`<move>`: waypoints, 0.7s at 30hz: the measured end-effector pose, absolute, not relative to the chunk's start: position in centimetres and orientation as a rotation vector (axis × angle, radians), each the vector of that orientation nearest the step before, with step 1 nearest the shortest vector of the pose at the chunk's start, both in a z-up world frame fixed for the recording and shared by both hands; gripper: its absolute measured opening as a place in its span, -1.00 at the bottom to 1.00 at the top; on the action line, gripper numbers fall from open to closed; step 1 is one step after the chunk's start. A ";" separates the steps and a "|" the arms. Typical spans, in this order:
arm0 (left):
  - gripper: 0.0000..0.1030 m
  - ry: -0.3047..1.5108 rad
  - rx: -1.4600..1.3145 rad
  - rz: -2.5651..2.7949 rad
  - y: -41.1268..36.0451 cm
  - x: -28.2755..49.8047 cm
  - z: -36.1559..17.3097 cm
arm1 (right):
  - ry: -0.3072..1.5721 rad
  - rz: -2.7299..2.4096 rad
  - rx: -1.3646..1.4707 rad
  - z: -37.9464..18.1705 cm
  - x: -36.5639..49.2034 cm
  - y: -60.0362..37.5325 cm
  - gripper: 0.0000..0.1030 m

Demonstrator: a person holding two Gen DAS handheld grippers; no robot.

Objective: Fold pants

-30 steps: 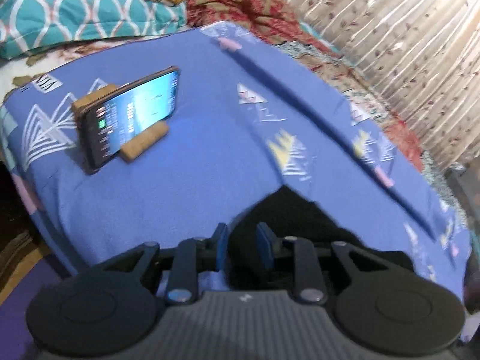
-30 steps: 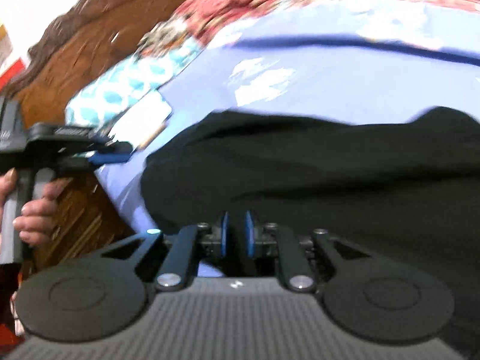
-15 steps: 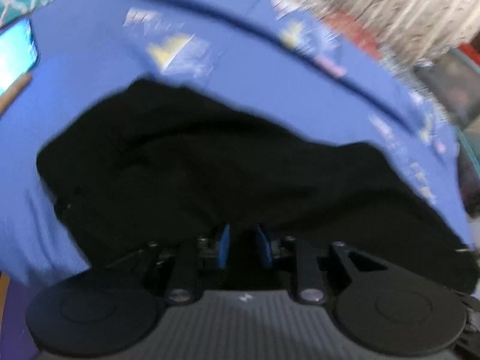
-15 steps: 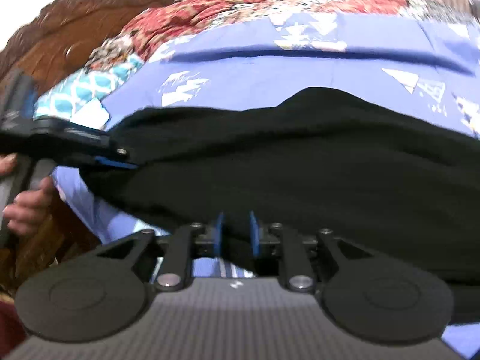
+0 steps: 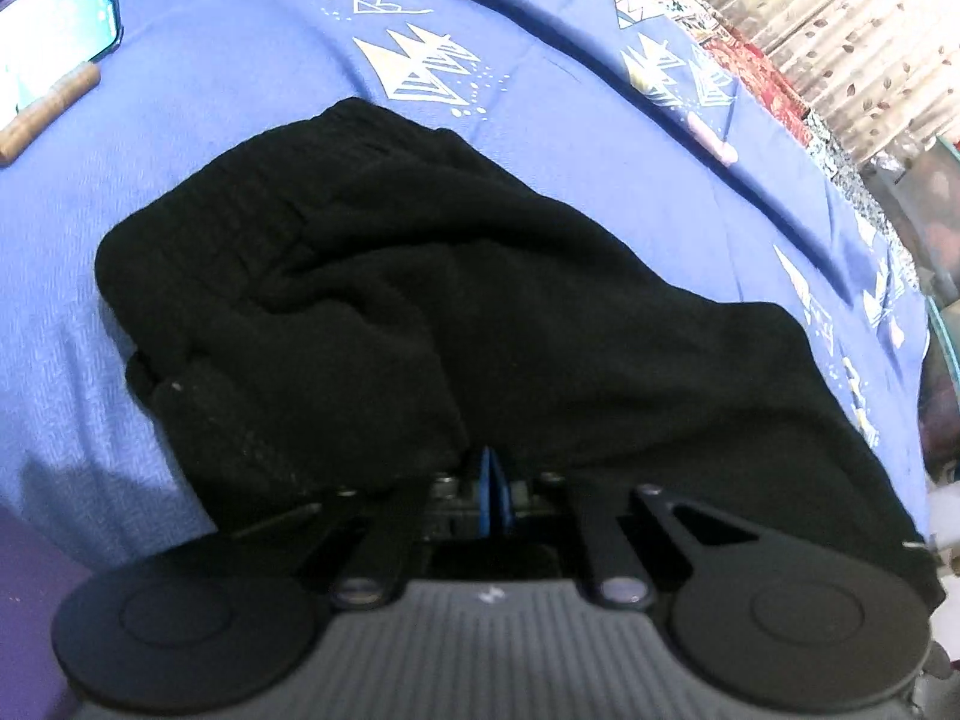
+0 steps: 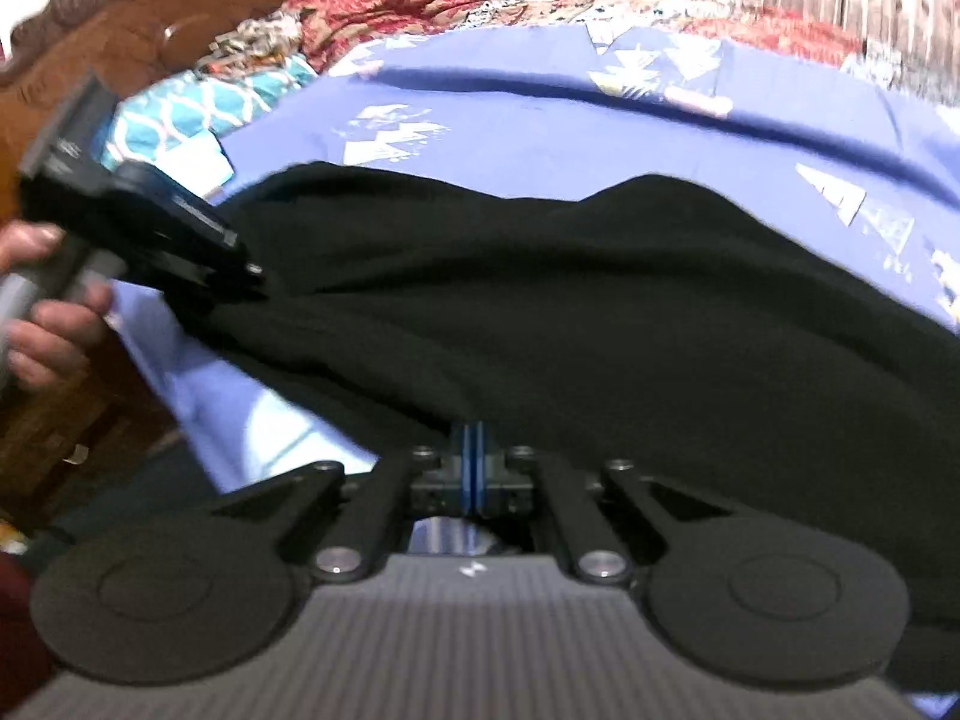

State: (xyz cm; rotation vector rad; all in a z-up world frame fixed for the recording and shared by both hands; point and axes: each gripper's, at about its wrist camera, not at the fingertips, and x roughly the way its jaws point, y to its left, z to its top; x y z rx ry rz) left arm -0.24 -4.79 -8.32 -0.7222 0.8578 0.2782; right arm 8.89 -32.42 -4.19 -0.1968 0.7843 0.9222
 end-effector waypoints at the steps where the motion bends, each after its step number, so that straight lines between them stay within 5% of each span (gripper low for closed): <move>1: -0.88 0.860 -0.715 0.283 -4.9 -0.2 -8.3 | 0.812 0.931 -0.170 -4.3 8.9 -32.9 -0.92; 12: -0.74 0.828 -0.542 0.293 -8.7 0.4 -4.2 | 0.859 0.908 0.112 -5.1 10.5 -37.8 -0.78; 21: -0.74 0.871 -0.403 0.014 -17.6 5.4 -3.6 | 0.757 0.552 0.541 -5.3 12.5 -53.2 -0.72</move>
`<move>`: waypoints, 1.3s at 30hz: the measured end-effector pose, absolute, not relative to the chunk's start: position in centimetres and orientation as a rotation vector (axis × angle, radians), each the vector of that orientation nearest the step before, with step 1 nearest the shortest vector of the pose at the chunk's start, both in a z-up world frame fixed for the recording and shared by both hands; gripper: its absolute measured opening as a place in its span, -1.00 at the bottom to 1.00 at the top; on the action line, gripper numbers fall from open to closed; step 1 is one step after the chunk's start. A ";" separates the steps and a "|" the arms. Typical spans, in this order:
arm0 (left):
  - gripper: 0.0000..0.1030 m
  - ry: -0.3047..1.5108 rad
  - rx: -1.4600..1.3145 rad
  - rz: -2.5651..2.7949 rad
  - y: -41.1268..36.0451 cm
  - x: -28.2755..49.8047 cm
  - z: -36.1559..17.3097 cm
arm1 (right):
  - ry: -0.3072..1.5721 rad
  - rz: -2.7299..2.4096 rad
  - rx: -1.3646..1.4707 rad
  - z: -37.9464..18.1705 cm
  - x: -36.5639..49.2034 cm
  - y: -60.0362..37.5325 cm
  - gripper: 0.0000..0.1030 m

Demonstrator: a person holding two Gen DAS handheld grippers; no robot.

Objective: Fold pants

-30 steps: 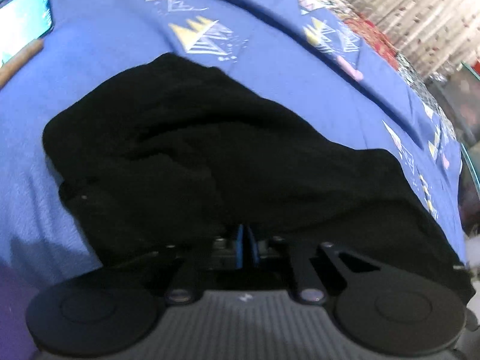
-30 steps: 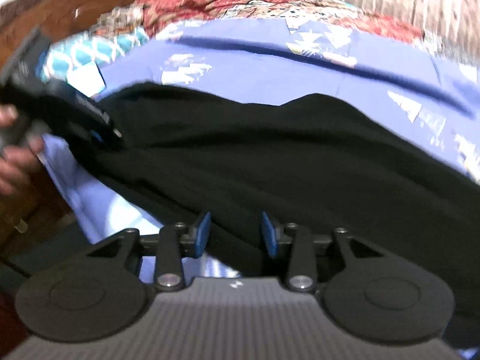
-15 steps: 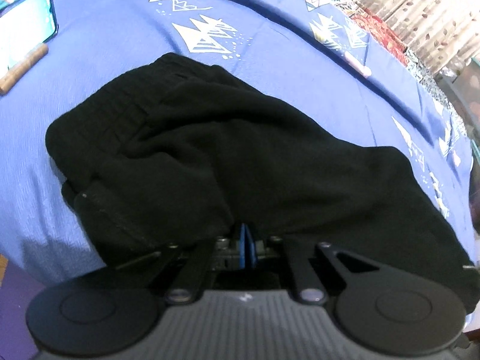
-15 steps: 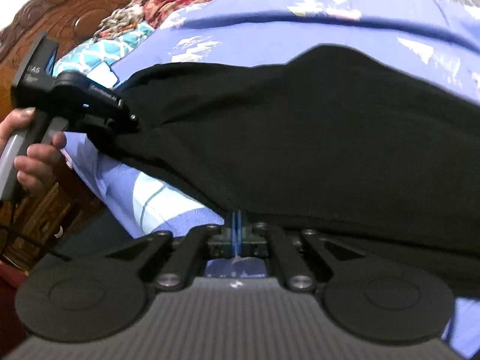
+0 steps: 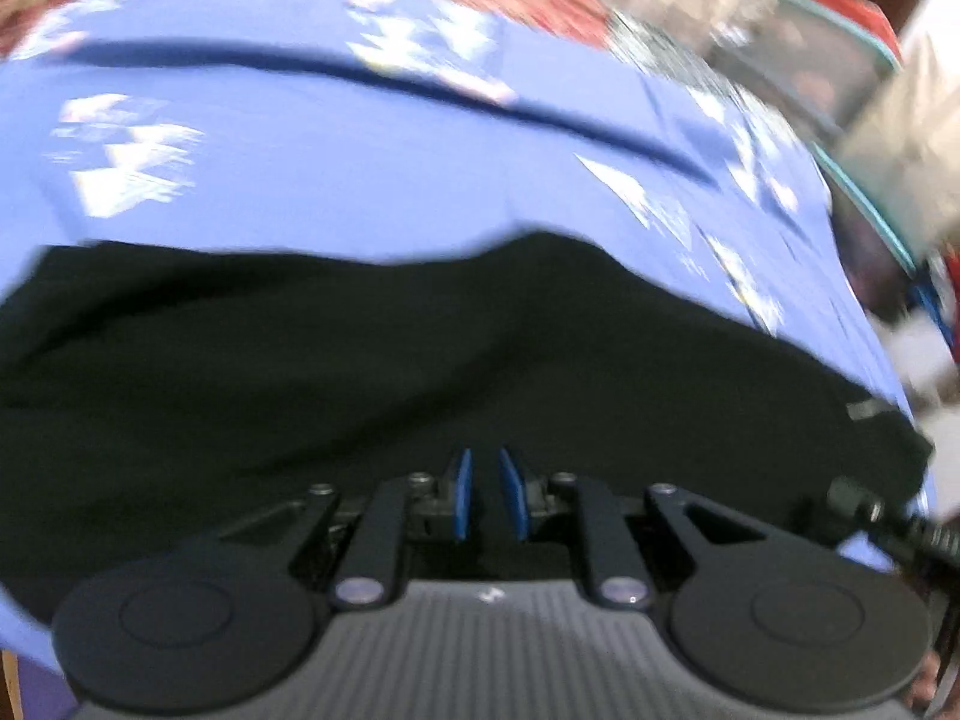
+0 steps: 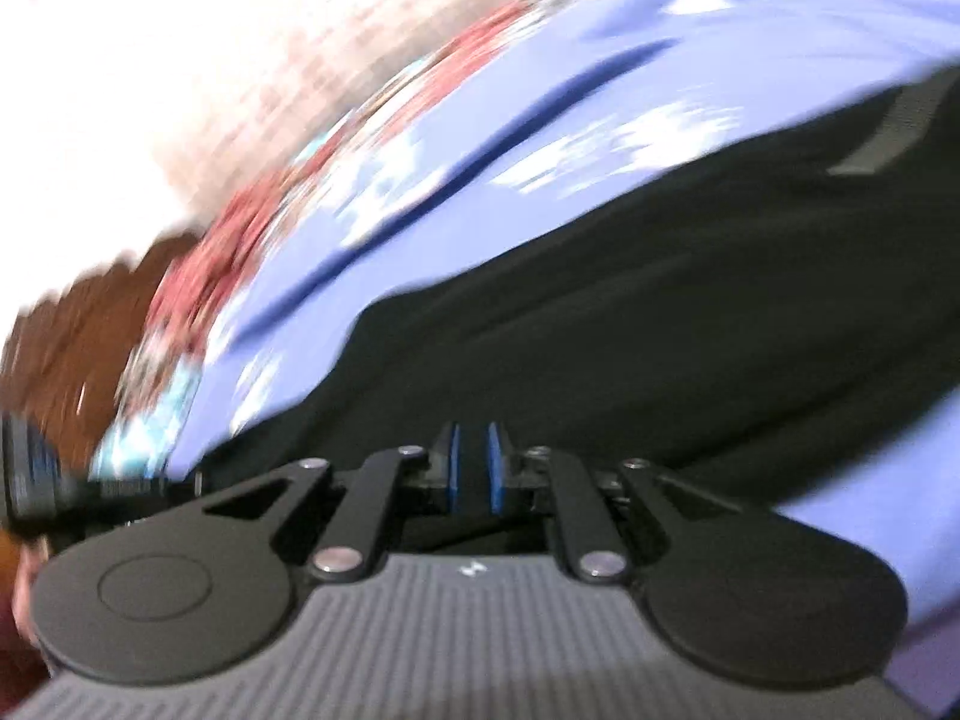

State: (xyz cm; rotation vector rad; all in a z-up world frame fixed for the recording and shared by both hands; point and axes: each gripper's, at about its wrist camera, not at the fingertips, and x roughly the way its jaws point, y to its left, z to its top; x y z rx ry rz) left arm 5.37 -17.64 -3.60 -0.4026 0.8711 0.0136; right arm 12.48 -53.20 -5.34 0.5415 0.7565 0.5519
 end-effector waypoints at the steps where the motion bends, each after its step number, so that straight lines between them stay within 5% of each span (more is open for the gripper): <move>1: -0.74 0.899 -0.392 -0.012 -18.6 6.0 -4.3 | 0.750 0.486 0.570 -5.7 12.5 -55.3 -0.71; 5: -0.71 0.984 -0.357 -0.003 -20.9 7.0 -7.2 | 0.773 0.220 0.666 -8.0 12.7 -62.2 -0.77; 9: -0.57 0.981 -0.347 -0.026 -21.1 6.4 -6.1 | 0.615 0.138 0.844 -7.8 10.7 -68.7 -0.59; 13: -0.44 0.982 -0.348 -0.033 -21.1 6.1 -5.4 | 0.486 -0.046 0.960 -8.0 9.9 -73.5 0.69; 21: -0.46 0.972 -0.425 -0.081 -21.9 7.6 -4.3 | 0.477 -0.082 0.892 -8.2 15.5 -75.0 0.61; 23: -0.48 0.979 -0.449 -0.094 -22.0 8.3 -4.4 | 0.478 -0.087 0.873 -8.2 16.9 -75.1 0.14; 24: -0.50 0.987 -0.453 -0.098 -22.2 8.7 -4.5 | 0.494 -0.092 0.866 -8.2 16.8 -75.2 -0.32; 27: -0.71 1.012 -0.456 -0.099 -23.0 9.9 -5.4 | 0.518 -0.075 0.820 -7.5 17.3 -73.9 -0.57; 34: -0.73 1.033 -0.532 -0.141 -23.3 9.9 -6.7 | 0.470 0.205 0.212 -1.6 14.8 -62.8 -0.58; 39: -0.72 1.011 -0.581 -0.128 -21.7 8.9 -6.5 | 0.546 0.409 -0.222 -4.1 13.3 -53.1 -0.48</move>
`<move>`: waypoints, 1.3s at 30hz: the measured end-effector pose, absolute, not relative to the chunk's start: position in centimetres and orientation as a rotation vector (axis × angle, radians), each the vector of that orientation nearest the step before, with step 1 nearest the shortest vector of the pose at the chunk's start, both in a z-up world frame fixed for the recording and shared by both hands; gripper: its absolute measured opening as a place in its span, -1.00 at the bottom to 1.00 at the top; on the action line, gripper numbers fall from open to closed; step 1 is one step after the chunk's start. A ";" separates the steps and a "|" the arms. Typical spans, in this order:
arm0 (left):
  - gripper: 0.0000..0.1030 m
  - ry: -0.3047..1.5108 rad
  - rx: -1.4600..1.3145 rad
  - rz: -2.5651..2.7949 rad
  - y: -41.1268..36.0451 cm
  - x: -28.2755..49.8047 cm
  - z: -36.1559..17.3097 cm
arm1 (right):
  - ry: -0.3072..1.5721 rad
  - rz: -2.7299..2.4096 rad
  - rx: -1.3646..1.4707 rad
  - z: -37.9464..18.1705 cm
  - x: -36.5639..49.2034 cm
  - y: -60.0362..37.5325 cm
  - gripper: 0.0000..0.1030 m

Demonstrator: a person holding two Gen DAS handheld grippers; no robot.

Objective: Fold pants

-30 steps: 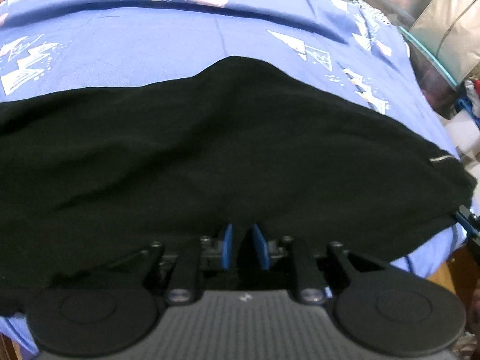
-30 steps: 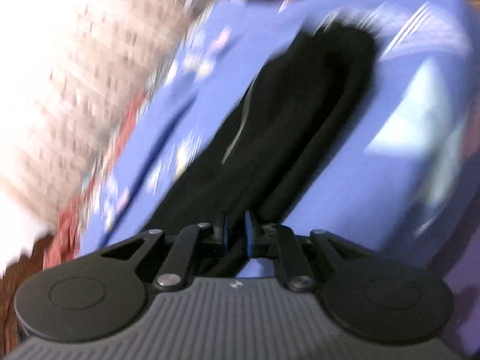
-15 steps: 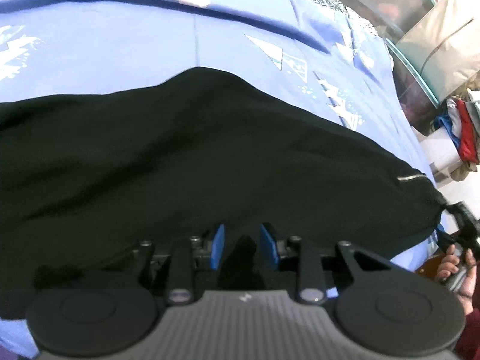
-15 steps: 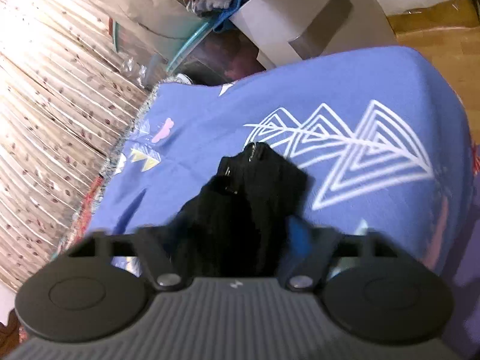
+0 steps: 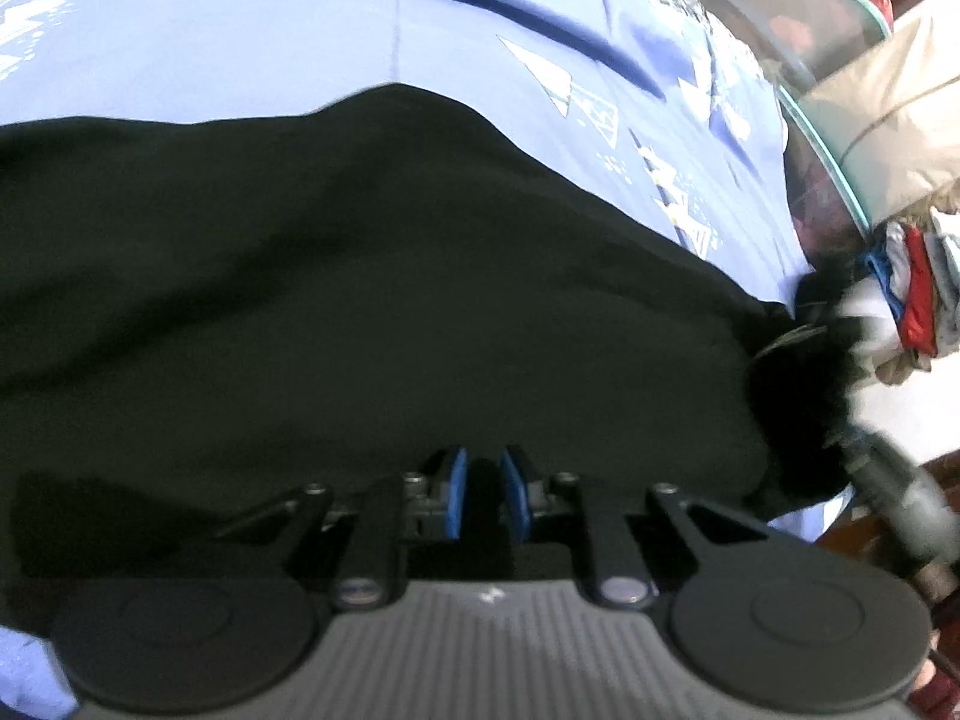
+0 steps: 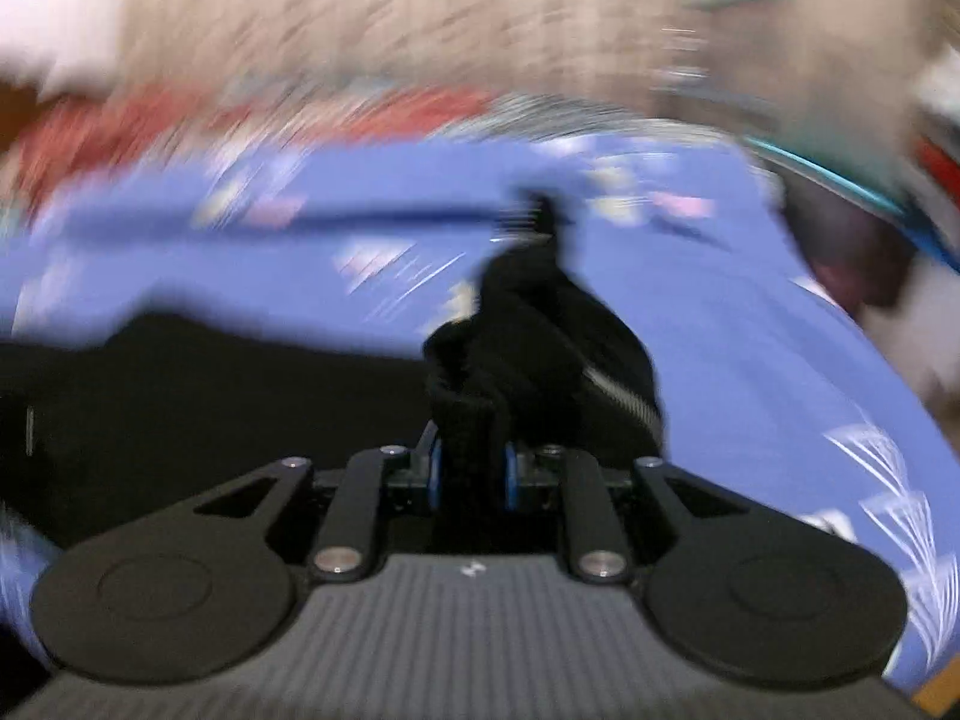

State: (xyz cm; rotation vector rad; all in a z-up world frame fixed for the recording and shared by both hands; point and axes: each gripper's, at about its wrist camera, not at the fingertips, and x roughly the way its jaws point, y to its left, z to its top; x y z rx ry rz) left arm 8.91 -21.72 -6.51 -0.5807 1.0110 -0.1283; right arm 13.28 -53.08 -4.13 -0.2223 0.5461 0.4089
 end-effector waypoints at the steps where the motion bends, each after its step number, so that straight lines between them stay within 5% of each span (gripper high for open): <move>1: -0.72 1.007 -0.586 -0.124 -21.3 8.6 -6.5 | 0.578 0.440 -0.285 -5.1 13.0 -51.6 -0.38; 4: -0.71 0.992 -0.601 -0.115 -19.8 7.3 -6.3 | 0.606 0.462 -0.405 -7.1 11.9 -49.3 0.11; 7: -0.69 0.969 -0.625 -0.118 -18.3 5.6 -6.1 | 0.585 0.506 -0.373 -5.9 10.3 -49.3 0.21; 12: -0.67 0.926 -0.658 -0.097 -16.1 3.2 -5.8 | 0.576 0.585 -0.187 -3.5 10.5 -50.5 0.13; 16: -0.67 0.890 -0.685 -0.066 -14.9 1.9 -5.3 | 0.643 0.520 0.034 -4.1 13.8 -51.6 -0.32; 21: -0.64 0.826 -0.678 -0.026 -12.9 -1.0 -4.0 | 0.773 0.474 -0.020 -7.3 14.9 -49.1 -0.32; 24: -0.44 0.741 -0.704 0.008 -10.6 -4.3 -2.8 | 0.757 0.455 -0.072 -5.1 13.9 -47.3 -0.28; 26: 0.05 0.668 -0.719 0.072 -8.6 -6.9 -2.4 | 0.698 0.499 -0.024 -3.1 13.1 -46.7 -0.28; 27: 0.14 0.638 -0.732 0.125 -7.5 -8.2 -2.4 | 0.693 0.533 0.000 -2.4 13.0 -46.3 -0.28; 30: 0.21 0.609 -0.816 0.245 -4.1 -10.0 -3.5 | 0.748 0.658 0.116 -1.9 13.7 -43.4 -0.33; 33: 0.55 0.584 -0.928 0.298 -1.6 -10.3 -5.5 | 0.880 0.777 0.216 -3.2 15.7 -38.3 -0.61; 39: 0.77 0.571 -1.082 0.249 0.9 -7.6 -9.2 | 1.106 0.914 0.338 -6.3 17.3 -27.2 -0.70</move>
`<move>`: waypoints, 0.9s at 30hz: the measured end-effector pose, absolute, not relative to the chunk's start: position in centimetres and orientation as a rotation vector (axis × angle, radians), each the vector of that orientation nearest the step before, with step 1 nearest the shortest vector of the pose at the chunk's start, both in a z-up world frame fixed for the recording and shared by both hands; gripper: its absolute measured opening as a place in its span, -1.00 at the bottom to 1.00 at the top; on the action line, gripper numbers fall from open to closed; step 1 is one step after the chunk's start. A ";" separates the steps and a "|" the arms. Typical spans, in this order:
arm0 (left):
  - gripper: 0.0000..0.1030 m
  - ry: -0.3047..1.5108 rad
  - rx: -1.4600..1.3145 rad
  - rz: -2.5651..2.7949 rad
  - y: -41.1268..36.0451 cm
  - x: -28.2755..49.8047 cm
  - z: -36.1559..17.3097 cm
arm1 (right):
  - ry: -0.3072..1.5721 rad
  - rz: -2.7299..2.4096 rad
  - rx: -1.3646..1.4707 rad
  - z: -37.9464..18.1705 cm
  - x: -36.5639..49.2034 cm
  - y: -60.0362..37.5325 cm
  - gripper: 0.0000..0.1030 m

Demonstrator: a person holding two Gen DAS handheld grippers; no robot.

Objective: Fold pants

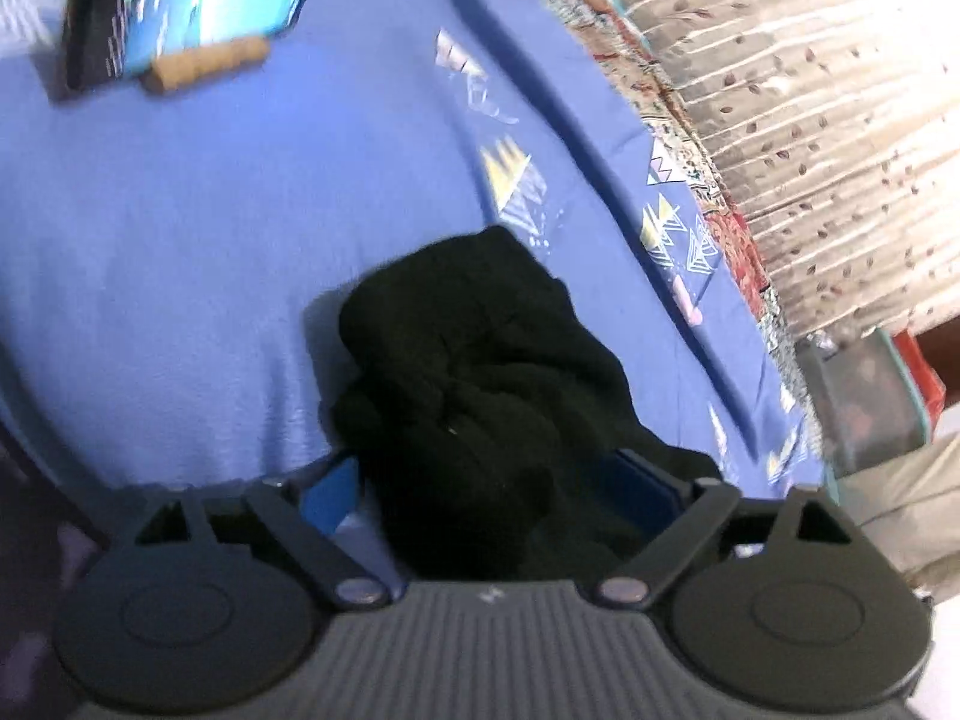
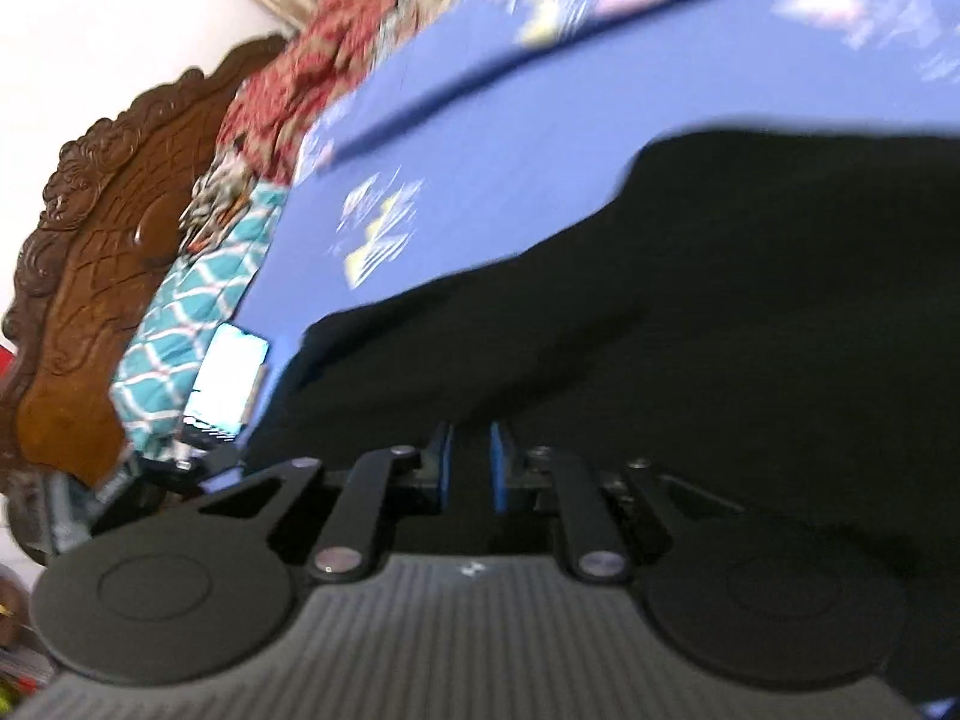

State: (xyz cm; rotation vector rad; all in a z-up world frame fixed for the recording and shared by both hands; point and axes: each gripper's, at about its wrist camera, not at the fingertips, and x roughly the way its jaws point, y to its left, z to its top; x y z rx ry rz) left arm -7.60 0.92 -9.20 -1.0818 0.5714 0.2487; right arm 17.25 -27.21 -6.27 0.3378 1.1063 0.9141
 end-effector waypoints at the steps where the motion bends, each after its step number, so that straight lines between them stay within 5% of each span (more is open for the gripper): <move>1: 0.74 0.568 -1.101 0.241 1.2 -7.1 -9.6 | 1.143 0.920 0.350 -6.7 17.4 -25.5 -0.70; 3: 0.49 0.554 -1.104 0.242 1.4 -6.5 -10.2 | 1.202 0.915 0.361 -7.5 17.6 -23.0 -0.70; 4: 0.03 0.558 -1.084 0.250 1.3 -6.1 -10.2 | 1.234 0.915 0.370 -8.0 17.9 -21.5 -0.70; 6: -0.46 0.568 -1.060 0.242 1.3 -5.8 -10.4 | 1.284 0.898 0.361 -9.0 18.2 -19.5 -0.70; 7: -0.50 0.562 -1.063 0.235 1.1 -5.7 -10.4 | 1.310 0.879 0.334 -9.3 17.8 -19.4 -0.81; 13: -0.52 0.527 -0.726 0.226 -3.7 -5.0 -5.2 | 1.352 0.863 0.405 -10.7 17.7 -19.9 -0.95; 22: -0.50 0.531 -0.186 -0.002 -16.4 -0.3 -0.4 | 1.192 0.818 0.735 -8.1 19.0 -29.5 -0.80; 24: -0.42 0.563 -0.127 -0.057 -19.1 1.1 -1.1 | 1.127 0.759 0.777 -7.3 19.6 -33.0 -0.78; 27: 0.03 0.639 -0.080 -0.113 -22.5 3.3 -2.8 | 1.086 0.683 0.826 -7.2 19.7 -37.1 -0.62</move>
